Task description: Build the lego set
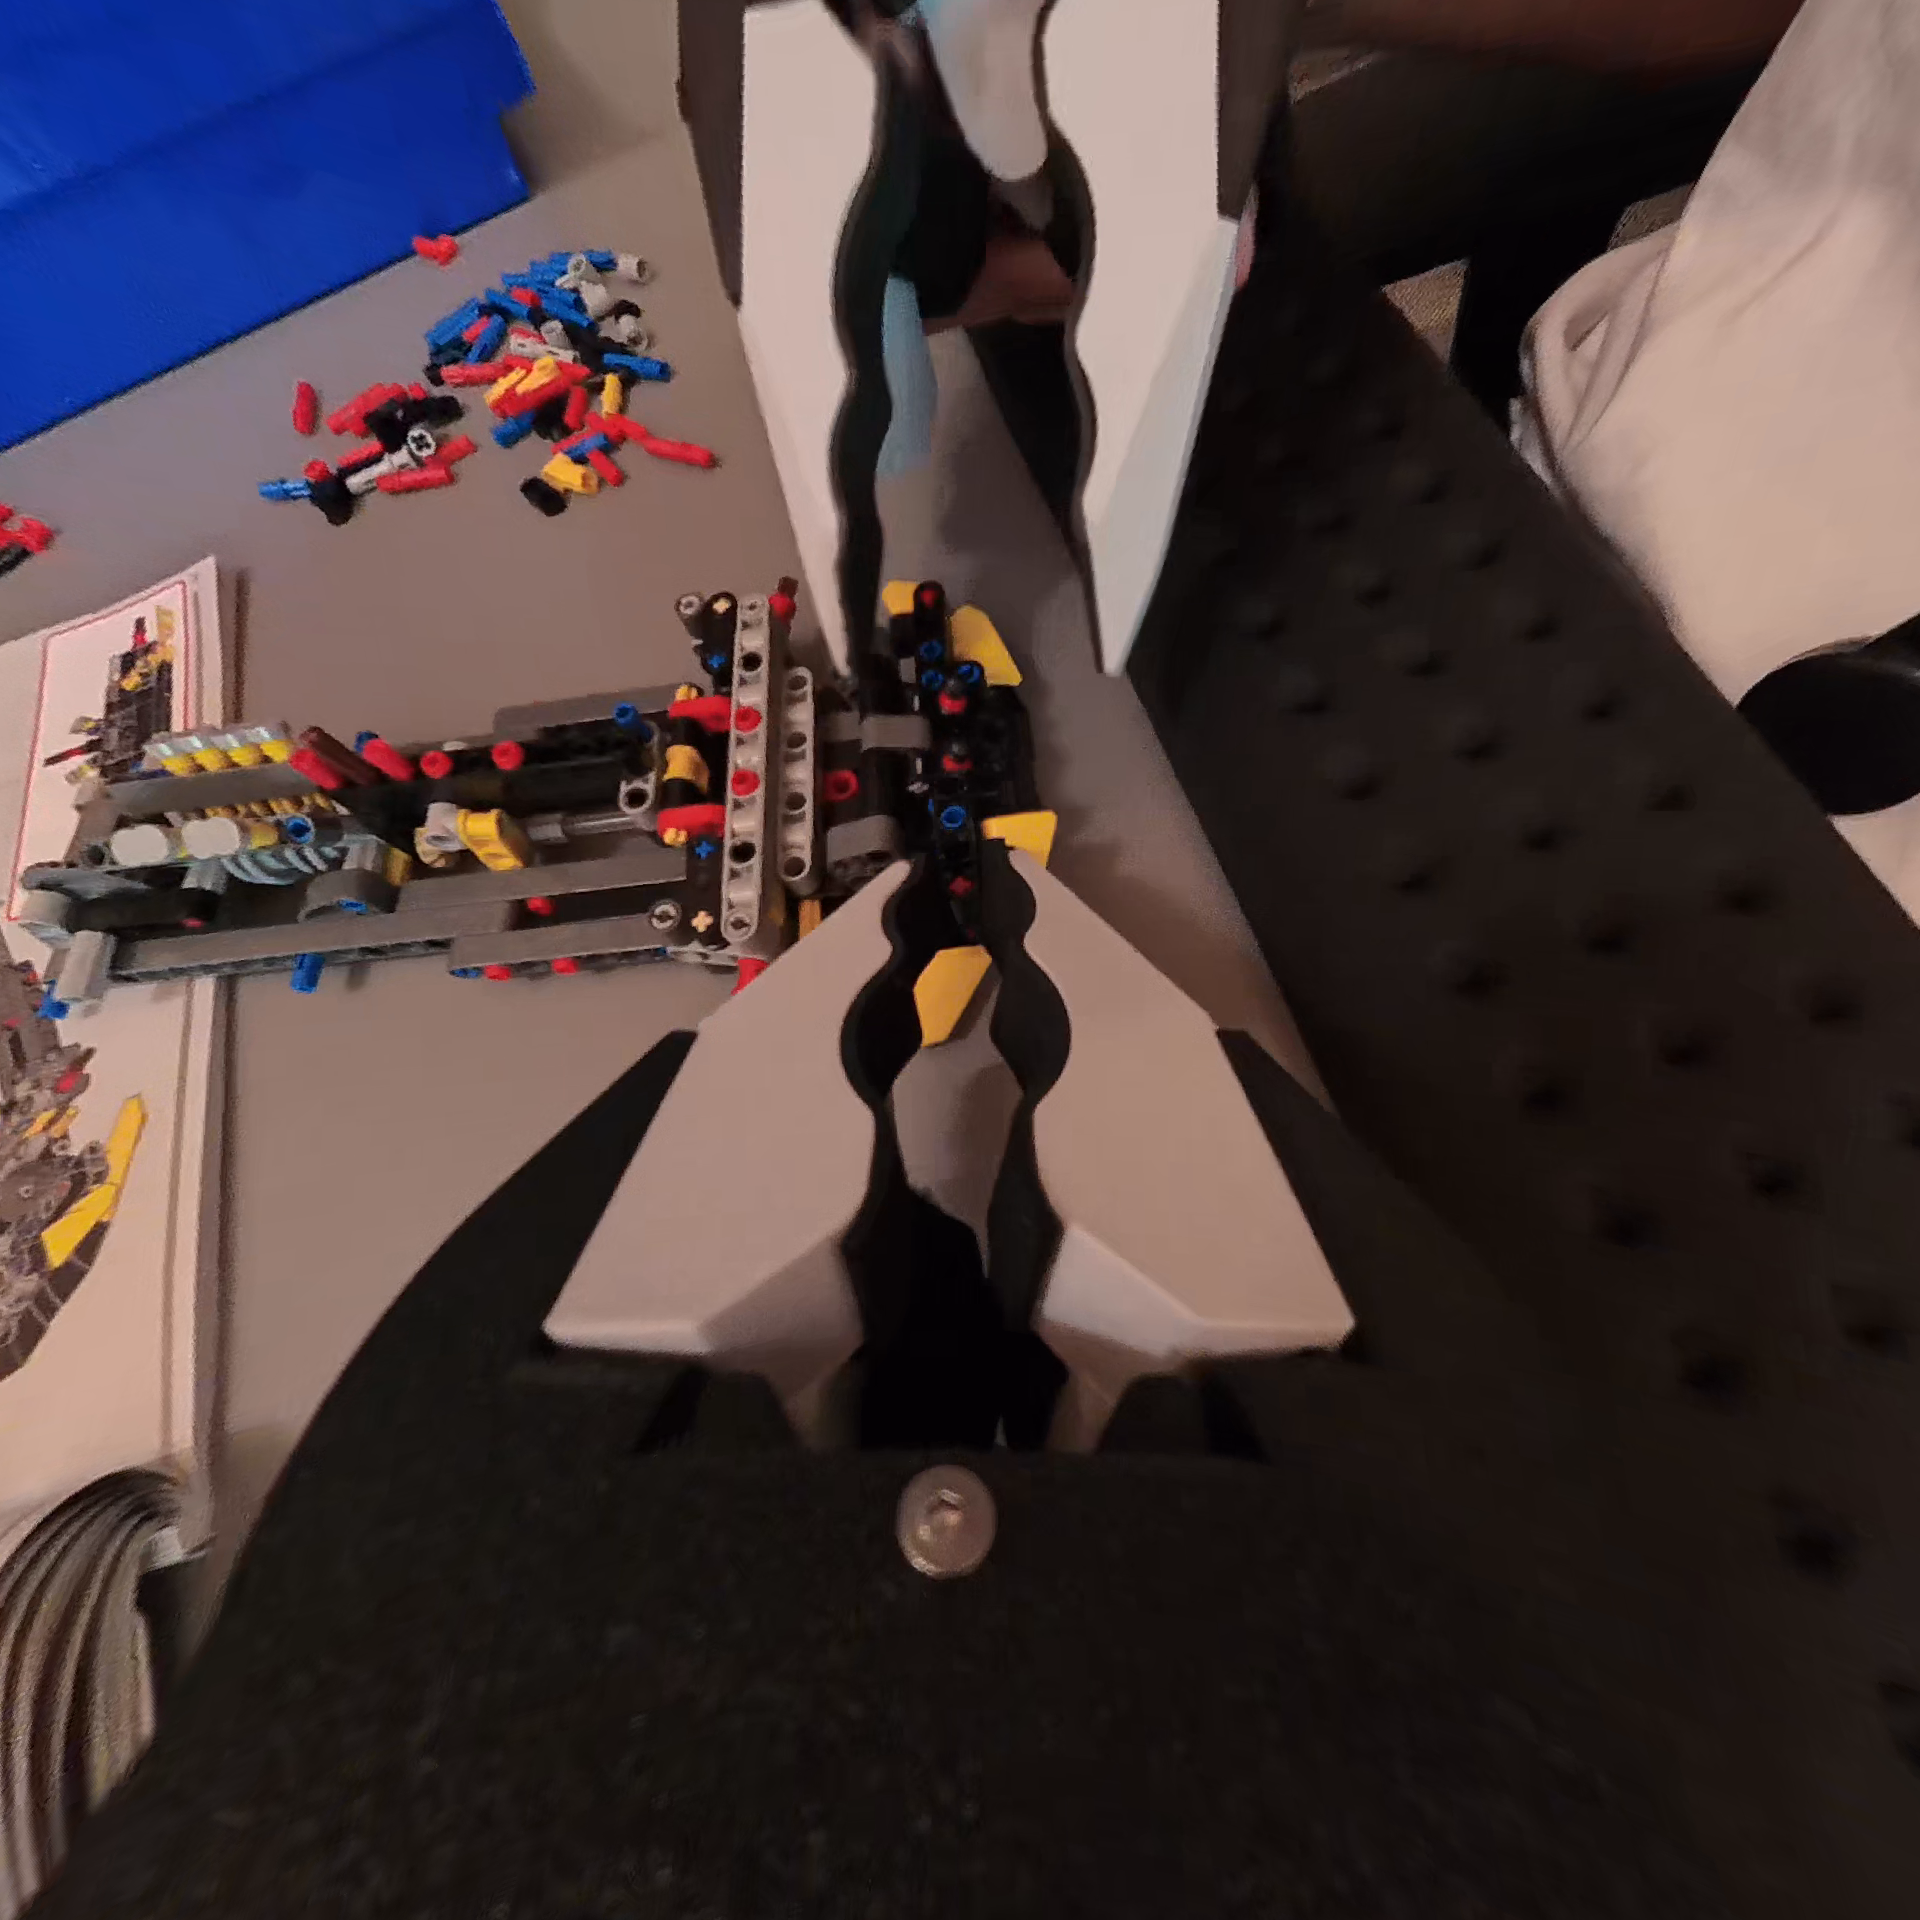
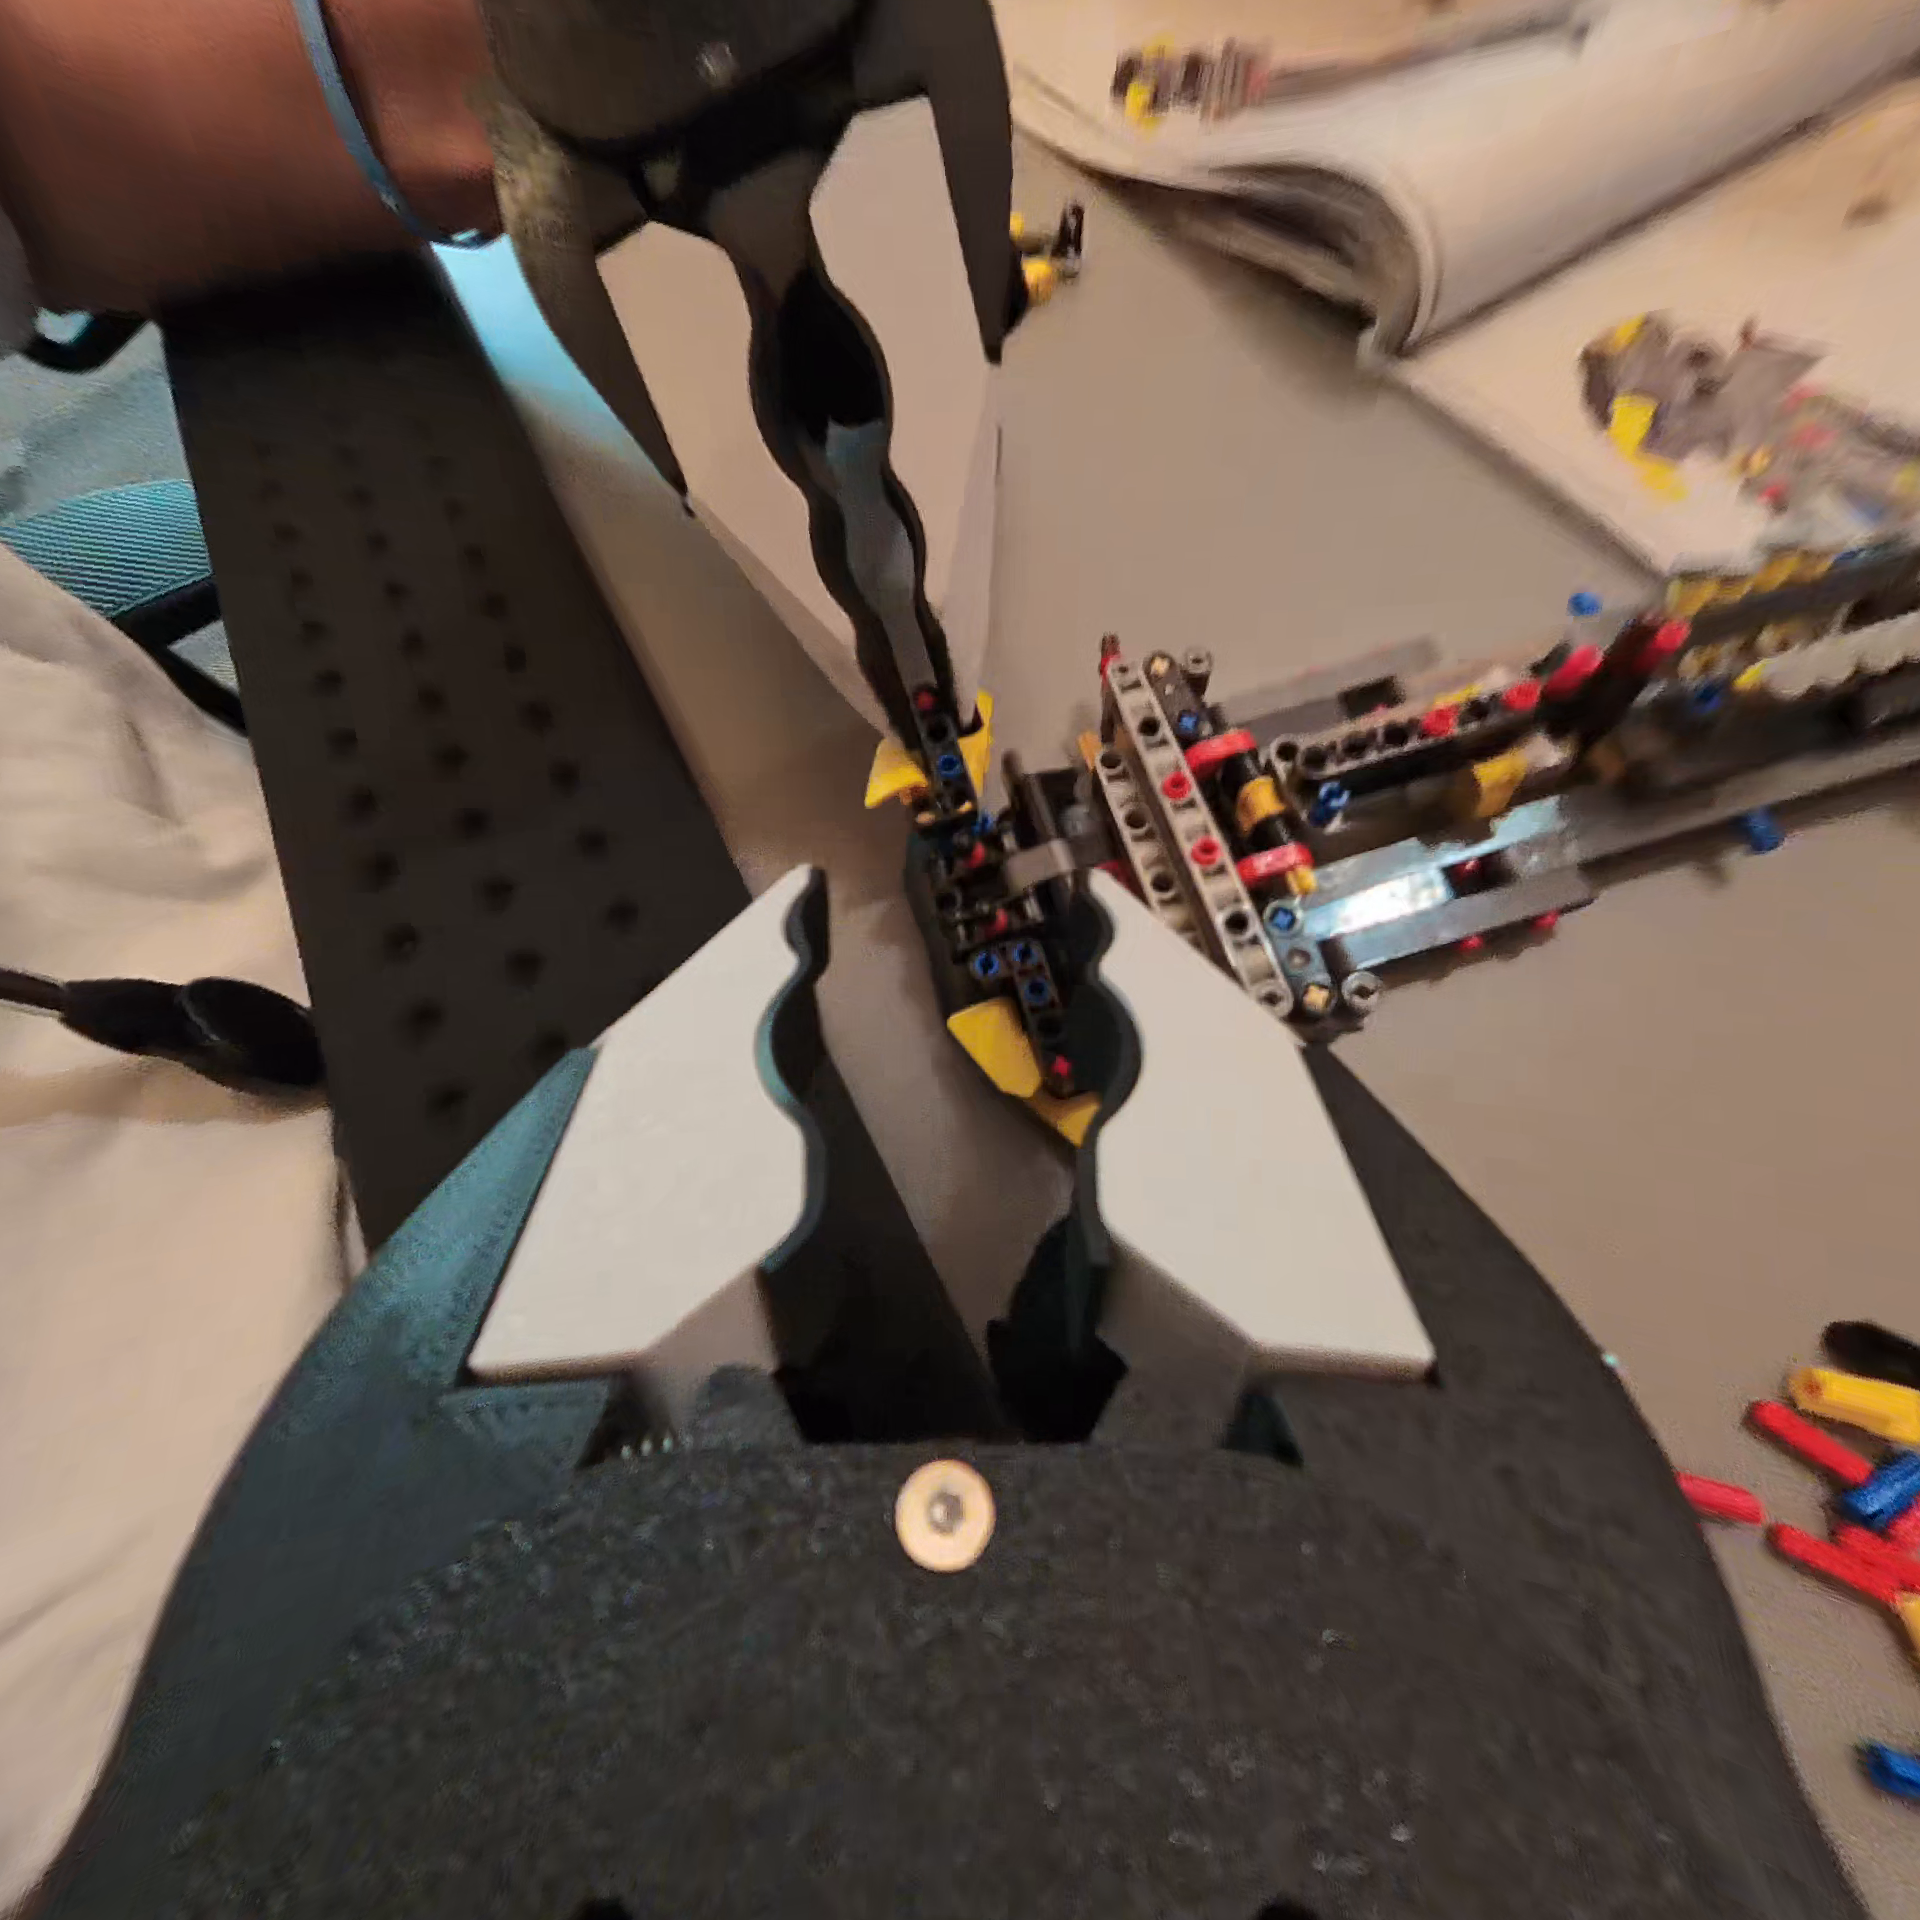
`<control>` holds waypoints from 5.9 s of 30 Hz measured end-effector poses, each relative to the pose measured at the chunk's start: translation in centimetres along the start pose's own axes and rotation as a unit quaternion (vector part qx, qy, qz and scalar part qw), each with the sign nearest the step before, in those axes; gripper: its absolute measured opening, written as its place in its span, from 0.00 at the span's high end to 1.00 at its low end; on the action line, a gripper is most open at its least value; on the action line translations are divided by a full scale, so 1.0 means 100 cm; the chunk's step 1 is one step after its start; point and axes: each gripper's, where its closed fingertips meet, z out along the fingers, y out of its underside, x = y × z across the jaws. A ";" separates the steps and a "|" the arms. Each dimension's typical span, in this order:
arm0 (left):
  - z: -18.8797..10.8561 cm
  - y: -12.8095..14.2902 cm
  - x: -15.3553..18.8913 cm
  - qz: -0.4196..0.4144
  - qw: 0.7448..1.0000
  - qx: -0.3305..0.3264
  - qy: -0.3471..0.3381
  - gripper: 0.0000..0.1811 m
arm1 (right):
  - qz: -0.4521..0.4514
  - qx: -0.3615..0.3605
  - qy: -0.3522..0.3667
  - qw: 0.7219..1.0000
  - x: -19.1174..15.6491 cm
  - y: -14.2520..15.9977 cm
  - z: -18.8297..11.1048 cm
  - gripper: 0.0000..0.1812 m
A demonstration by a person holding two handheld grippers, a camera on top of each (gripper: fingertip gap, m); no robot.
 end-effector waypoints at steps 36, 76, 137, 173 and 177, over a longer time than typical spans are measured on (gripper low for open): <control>0.009 0.006 -0.005 0.013 0.998 -0.057 -0.001 0.97 | -0.286 -0.071 0.141 0.945 0.007 -0.002 0.023 0.92; 0.009 0.004 -0.005 0.031 0.996 -0.082 0.000 0.97 | -0.353 -0.020 0.227 0.908 0.005 -0.003 0.020 0.95; 0.012 0.002 -0.006 0.062 0.994 -0.084 -0.005 0.97 | -0.380 -0.026 0.260 0.887 0.003 0.000 0.017 0.94; 0.013 0.003 -0.006 0.075 0.993 -0.087 -0.024 0.96 | -0.169 -0.158 0.044 0.972 0.019 0.009 0.009 0.76; 0.014 0.003 -0.005 0.079 0.993 -0.089 -0.024 0.96 | -0.185 -0.203 0.023 0.961 0.019 0.015 0.019 0.77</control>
